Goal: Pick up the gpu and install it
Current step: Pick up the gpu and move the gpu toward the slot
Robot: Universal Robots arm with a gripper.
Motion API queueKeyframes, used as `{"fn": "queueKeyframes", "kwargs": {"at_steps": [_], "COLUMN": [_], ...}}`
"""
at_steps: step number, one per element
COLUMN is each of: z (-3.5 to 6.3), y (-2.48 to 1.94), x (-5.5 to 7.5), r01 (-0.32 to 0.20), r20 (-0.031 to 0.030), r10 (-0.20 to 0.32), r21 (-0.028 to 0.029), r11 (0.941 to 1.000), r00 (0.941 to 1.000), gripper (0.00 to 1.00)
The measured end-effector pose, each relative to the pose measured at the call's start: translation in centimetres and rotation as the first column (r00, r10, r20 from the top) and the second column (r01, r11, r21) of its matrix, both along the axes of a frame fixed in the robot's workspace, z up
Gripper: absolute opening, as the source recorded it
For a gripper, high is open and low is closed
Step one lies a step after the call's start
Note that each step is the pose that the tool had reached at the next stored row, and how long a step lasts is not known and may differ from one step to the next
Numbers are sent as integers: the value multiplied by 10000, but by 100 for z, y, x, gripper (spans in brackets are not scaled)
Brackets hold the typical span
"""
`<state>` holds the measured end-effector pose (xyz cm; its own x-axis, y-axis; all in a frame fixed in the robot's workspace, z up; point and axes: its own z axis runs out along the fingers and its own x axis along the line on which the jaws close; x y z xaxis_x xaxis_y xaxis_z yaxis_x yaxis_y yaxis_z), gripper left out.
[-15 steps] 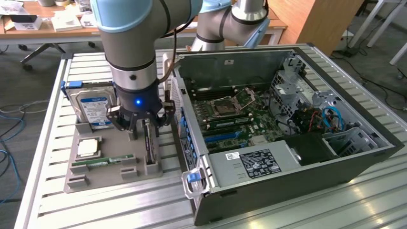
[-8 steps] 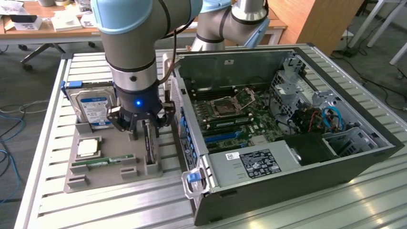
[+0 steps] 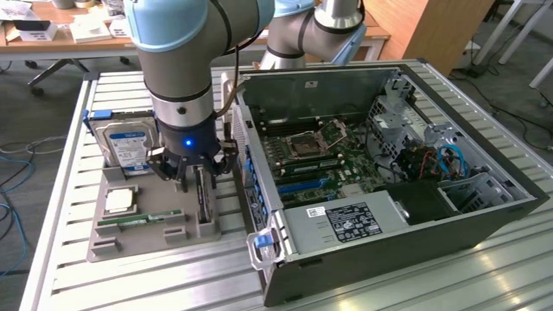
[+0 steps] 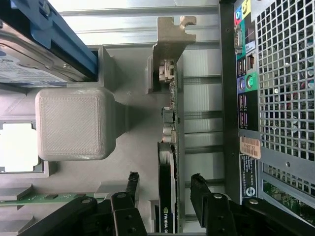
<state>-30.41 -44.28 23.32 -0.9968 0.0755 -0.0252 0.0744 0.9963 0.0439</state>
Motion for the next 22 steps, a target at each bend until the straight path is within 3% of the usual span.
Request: {"fn": "queueKeyframes", "kwargs": {"at_steps": [5,8,22], "z": [-1,-1,-1], "y": [0,0,1], "x": [0,0,4], "r01": [0,0,-2], "r20": [1,1,2], "r10": [0,0,2], "r21": [1,1,0], "r11": [10000,10000,10000], "r00": [10000,10000,10000], "gripper": [53,40,40]}}
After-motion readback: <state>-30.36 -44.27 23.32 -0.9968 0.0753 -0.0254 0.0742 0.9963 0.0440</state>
